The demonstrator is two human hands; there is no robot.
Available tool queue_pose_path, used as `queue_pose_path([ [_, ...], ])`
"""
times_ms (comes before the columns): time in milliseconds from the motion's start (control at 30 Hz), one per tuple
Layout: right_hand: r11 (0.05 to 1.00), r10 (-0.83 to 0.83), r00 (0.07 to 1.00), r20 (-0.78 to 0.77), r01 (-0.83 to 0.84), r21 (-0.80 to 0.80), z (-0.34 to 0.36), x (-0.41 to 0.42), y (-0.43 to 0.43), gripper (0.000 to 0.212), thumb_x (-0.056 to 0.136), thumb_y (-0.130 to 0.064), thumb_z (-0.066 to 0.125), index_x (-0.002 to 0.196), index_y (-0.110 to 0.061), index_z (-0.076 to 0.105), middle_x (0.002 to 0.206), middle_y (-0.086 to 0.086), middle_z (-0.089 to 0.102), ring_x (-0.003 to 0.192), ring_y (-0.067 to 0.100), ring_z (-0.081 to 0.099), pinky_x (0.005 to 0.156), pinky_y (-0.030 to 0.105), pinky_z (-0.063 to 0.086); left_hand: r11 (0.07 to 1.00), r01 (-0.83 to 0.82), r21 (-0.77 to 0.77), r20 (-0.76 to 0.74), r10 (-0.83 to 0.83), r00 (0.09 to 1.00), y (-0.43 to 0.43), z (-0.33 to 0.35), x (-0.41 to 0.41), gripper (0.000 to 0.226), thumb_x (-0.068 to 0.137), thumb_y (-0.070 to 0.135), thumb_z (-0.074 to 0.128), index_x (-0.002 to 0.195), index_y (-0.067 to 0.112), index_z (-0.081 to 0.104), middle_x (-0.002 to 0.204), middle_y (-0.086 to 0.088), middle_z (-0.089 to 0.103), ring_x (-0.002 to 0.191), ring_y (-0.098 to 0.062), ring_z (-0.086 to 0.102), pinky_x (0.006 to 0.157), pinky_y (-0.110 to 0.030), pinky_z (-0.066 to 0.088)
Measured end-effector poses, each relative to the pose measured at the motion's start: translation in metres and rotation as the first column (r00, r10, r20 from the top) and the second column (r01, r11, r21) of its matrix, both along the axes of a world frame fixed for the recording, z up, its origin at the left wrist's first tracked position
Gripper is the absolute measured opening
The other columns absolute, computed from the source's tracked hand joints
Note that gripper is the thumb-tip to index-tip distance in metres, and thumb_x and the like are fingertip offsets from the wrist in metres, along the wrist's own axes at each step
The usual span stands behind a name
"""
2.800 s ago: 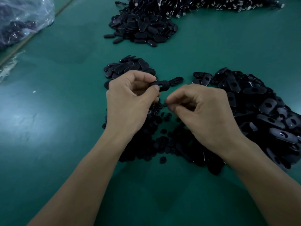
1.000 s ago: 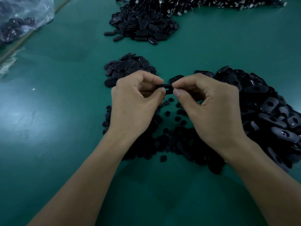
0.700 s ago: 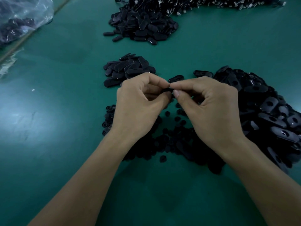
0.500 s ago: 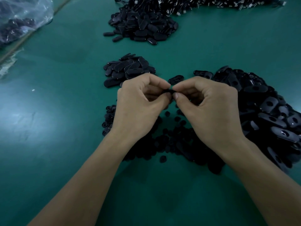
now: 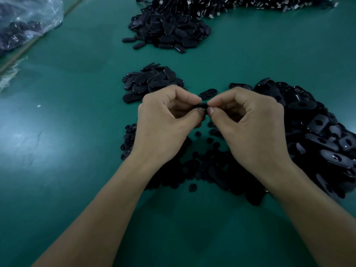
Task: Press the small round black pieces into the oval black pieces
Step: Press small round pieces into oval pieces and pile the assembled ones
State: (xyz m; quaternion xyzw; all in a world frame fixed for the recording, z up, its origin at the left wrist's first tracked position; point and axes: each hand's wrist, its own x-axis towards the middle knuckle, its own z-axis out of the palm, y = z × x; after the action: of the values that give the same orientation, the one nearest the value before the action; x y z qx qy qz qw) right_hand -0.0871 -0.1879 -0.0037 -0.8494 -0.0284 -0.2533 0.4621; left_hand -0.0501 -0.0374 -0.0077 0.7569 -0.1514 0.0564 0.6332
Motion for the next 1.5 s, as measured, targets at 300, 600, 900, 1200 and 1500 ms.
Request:
queue_pose_path([
  [300, 1.000, 0.013, 1.000, -0.020, -0.013, -0.010, -0.001, 0.001, 0.001, 0.013, 0.089, -0.010, 0.073, 0.090, -0.023, 0.075, 0.076, -0.021, 0.068, 0.071, -0.001, 0.067, 0.064, 0.010, 0.051, 1.000, -0.018, 0.025, -0.002, 0.018, 1.000, -0.001, 0.003, -0.001, 0.021, 0.079, 0.005, 0.080, 0.081, 0.025, 0.072, 0.077, 0.000, 0.077, 0.074, -0.019, 0.075, 0.075, -0.044, 0.063],
  [600, 1.000, 0.009, 1.000, -0.016, -0.009, 0.001, -0.002, 0.000, 0.001, 0.023, 0.086, -0.004, 0.076, 0.085, -0.026, 0.068, 0.074, -0.022, 0.066, 0.073, -0.006, 0.067, 0.065, 0.006, 0.048, 0.999, 0.015, 0.041, -0.016, -0.014, 1.000, -0.001, 0.003, -0.003, 0.024, 0.079, -0.001, 0.081, 0.081, 0.021, 0.073, 0.078, 0.004, 0.077, 0.074, -0.012, 0.075, 0.071, -0.026, 0.060],
  [900, 0.980, 0.083, 0.996, 0.013, -0.079, -0.181, 0.002, -0.006, 0.006, 0.011, 0.096, -0.006, 0.060, 0.096, -0.017, 0.064, 0.073, -0.006, 0.069, 0.058, 0.008, 0.060, 0.048, 0.015, 0.044, 0.981, -0.077, 0.180, 0.138, 0.052, 0.989, -0.002, 0.002, -0.005, 0.018, 0.081, 0.001, 0.079, 0.090, 0.016, 0.073, 0.079, 0.012, 0.073, 0.072, 0.000, 0.070, 0.069, -0.013, 0.054],
  [1200, 0.989, 0.047, 0.999, 0.021, -0.044, -0.140, -0.001, 0.000, -0.002, 0.019, 0.094, -0.012, 0.068, 0.111, -0.015, 0.074, 0.085, -0.011, 0.070, 0.076, 0.002, 0.065, 0.068, 0.008, 0.048, 0.985, -0.082, 0.151, 0.093, 0.068, 0.993, -0.002, 0.002, -0.002, 0.030, 0.084, 0.005, 0.076, 0.089, 0.033, 0.065, 0.080, 0.012, 0.073, 0.074, -0.004, 0.070, 0.070, -0.022, 0.055],
  [1500, 0.969, 0.213, 0.970, -0.122, -0.193, 0.157, -0.001, 0.012, -0.020, 0.012, 0.089, -0.019, 0.076, 0.096, -0.028, 0.074, 0.085, -0.013, 0.076, 0.082, 0.003, 0.072, 0.075, 0.019, 0.056, 0.992, 0.109, -0.061, -0.112, -0.115, 0.987, 0.005, 0.007, 0.002, 0.030, 0.086, 0.000, 0.077, 0.102, 0.021, 0.063, 0.081, -0.001, 0.077, 0.070, -0.017, 0.072, 0.070, -0.032, 0.061],
])
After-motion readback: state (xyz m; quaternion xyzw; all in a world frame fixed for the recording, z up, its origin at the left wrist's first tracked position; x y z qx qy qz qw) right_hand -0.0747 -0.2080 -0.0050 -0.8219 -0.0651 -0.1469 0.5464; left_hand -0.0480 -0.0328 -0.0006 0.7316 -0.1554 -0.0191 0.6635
